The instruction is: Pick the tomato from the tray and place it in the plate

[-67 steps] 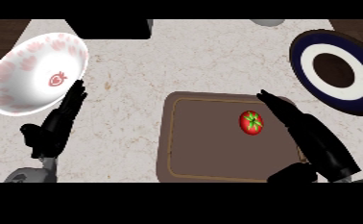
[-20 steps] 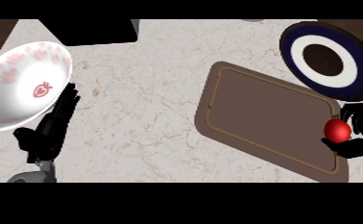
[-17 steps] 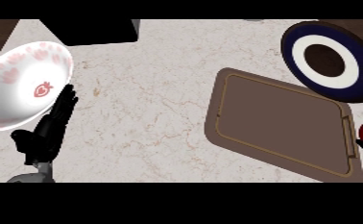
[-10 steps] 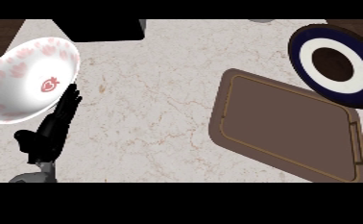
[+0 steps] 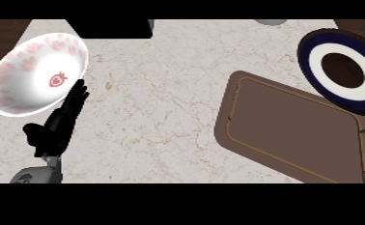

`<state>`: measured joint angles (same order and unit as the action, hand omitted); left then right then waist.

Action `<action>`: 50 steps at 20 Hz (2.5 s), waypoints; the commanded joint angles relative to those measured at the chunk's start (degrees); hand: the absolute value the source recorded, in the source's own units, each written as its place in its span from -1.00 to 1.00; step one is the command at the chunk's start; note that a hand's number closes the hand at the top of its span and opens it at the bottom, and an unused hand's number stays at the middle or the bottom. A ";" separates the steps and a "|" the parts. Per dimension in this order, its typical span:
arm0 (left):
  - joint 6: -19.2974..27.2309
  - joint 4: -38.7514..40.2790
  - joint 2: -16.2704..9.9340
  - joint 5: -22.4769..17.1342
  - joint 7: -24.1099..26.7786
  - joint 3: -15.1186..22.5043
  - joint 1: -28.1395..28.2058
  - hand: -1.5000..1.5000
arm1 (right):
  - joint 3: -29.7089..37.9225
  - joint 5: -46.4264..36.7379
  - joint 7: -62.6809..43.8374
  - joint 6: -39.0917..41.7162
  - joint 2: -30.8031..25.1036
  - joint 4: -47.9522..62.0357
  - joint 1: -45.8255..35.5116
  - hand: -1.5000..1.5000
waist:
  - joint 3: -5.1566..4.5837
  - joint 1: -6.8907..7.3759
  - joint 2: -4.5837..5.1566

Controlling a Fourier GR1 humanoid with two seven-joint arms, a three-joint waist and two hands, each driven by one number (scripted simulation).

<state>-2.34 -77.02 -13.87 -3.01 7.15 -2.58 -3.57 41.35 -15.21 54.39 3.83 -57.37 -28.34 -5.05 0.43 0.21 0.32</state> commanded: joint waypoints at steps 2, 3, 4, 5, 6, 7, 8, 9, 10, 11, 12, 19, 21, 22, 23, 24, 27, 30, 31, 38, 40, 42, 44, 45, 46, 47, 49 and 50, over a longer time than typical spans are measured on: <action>-0.98 -1.83 -0.27 0.43 0.85 0.54 2.12 0.00 | 1.64 0.91 6.62 1.56 -3.55 8.97 -4.70 1.00 | -0.06 1.17 -0.02; 0.38 -0.81 0.36 1.20 -1.27 0.80 -1.07 0.00 | 0.50 0.18 5.89 2.87 -5.43 8.61 -6.62 1.00 | -0.12 0.92 0.02; 0.72 -2.67 2.04 1.29 -1.65 2.13 0.55 0.00 | 0.33 -0.04 8.52 0.82 -2.98 10.13 -6.19 1.00 | -0.13 0.86 -0.05; 0.06 -2.18 0.11 1.00 -1.22 0.57 0.10 0.00 | 0.06 -0.03 3.98 3.18 -6.95 9.67 -9.43 1.00 | -0.16 1.21 0.00; -1.81 -1.98 -0.19 -0.69 -2.38 0.08 -0.18 0.00 | -0.72 -0.12 3.39 4.09 -6.69 9.86 -10.70 1.00 | -0.22 1.01 -0.05; 0.62 -0.97 1.84 2.12 -1.04 2.23 0.50 0.00 | -1.80 -0.98 0.03 5.39 -9.36 8.90 -13.45 1.00 | -0.21 1.55 0.10; 0.07 -3.67 1.07 0.91 -2.26 1.23 0.92 0.00 | -2.60 -2.01 3.75 2.25 -6.57 10.89 -13.12 1.00 | -0.16 1.49 0.05; -1.60 1.83 0.06 0.25 2.40 -0.92 -0.18 0.00 | -3.65 -2.27 2.55 2.97 -6.45 9.88 -14.34 1.00 | -0.28 0.91 0.03; -0.71 -3.14 -0.21 0.68 -2.30 -0.12 0.66 0.00 | -3.82 -2.15 2.98 3.12 -5.99 10.56 -14.96 1.00 | -0.26 1.00 -0.07; 0.36 -0.29 1.64 1.98 0.01 0.93 -0.86 0.00 | -5.83 -3.63 0.72 2.92 -5.58 9.53 -17.21 1.00 | -0.29 1.04 0.02; -0.85 3.35 1.05 1.51 1.45 0.11 -2.15 0.00 | -6.54 -4.03 -0.14 3.24 -4.86 9.78 -19.44 1.00 | -0.28 1.23 0.18; -0.67 -1.28 1.70 2.13 1.29 0.77 1.63 0.00 | -12.85 -7.73 -5.61 2.16 1.18 7.91 -28.27 1.00 | -0.35 1.32 -0.04; -0.32 0.26 1.50 1.70 -0.11 -0.44 -0.79 0.00 | -13.96 -7.79 -8.60 2.78 3.04 6.87 -31.40 1.00 | -0.39 1.00 -0.07; -1.14 -1.81 1.09 1.01 -1.10 -0.50 -0.22 0.00 | -13.82 -8.40 -4.77 -1.15 4.83 8.90 -30.06 1.00 | -0.32 1.22 0.03; -0.46 -2.12 1.27 1.06 -4.10 -0.43 -2.07 0.00 | -13.66 -8.61 -4.25 -0.78 3.97 10.84 -31.17 1.00 | -0.27 1.39 0.15; 0.69 0.12 2.66 2.93 -1.81 0.74 -2.88 0.00 | -14.50 -8.75 -5.14 -1.99 7.03 9.66 -31.26 1.00 | -0.33 0.97 0.07; -0.29 -0.31 2.44 1.83 -0.72 -0.37 -1.65 0.00 | -16.08 -10.25 -10.13 -2.23 6.63 10.55 -36.64 1.00 | -0.34 1.22 0.09; -1.64 -1.08 1.02 2.03 -0.60 -0.66 -0.09 0.00 | -17.22 -11.12 -12.76 -3.94 9.39 11.36 -38.96 1.00 | -0.34 1.41 0.07; -1.73 1.37 1.01 1.38 0.33 -1.61 -0.39 0.00 | -14.06 -7.35 -15.08 -2.70 11.36 11.59 -38.95 1.00 | -0.39 1.01 -0.06; -1.03 -1.83 1.84 2.39 -0.24 -0.64 -0.39 0.00 | -13.24 -7.39 -20.94 -7.65 13.11 17.31 -41.32 -1.00 | -0.26 2.02 0.42; -2.57 1.62 0.90 1.91 0.31 -1.55 -1.57 0.00 | -13.46 -6.75 -23.55 -6.17 15.35 17.16 -42.67 -1.00 | -0.33 1.41 0.27; -0.97 2.19 2.11 2.98 0.28 -1.07 -2.66 0.00 | -11.62 -4.78 -23.25 -5.44 15.00 17.70 -42.54 -1.00 | -0.30 1.32 0.32; -1.34 -1.30 1.51 2.50 -1.25 -1.06 -1.15 0.00 | -8.38 -1.42 -20.96 -4.59 14.23 17.33 -42.22 -1.00 | -0.25 1.52 0.28; -0.71 1.85 2.25 3.13 0.76 -1.07 -2.23 0.00 | -6.78 0.09 -23.30 -2.77 12.53 17.74 -45.10 -1.00 | -0.24 1.76 0.58; -1.23 -0.46 1.82 3.06 -0.09 -0.66 -0.24 0.00 | -4.43 2.54 -19.79 -3.06 13.45 17.77 -42.15 -1.00 | -0.20 1.50 0.36; -3.60 1.59 0.48 1.05 0.16 -2.17 -1.58 0.00 | -2.70 4.10 -19.44 -2.80 12.87 18.48 -41.49 -1.00 | -0.16 1.57 0.66; -2.14 0.43 1.16 2.15 -0.32 -1.55 -1.20 0.00 | 0.40 7.51 -19.39 2.97 9.89 19.20 -40.13 -1.00 | -0.15 1.04 0.42; -2.34 0.90 1.26 2.42 -0.41 -1.11 -2.37 0.00 | 1.25 8.31 -21.30 4.17 8.92 20.06 -40.96 -1.00 | -0.09 1.55 0.77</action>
<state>-4.15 -76.41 -12.41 -0.54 6.99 -3.76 -5.16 37.84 -11.79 33.68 3.73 -46.05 -9.80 -46.60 0.25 1.63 0.83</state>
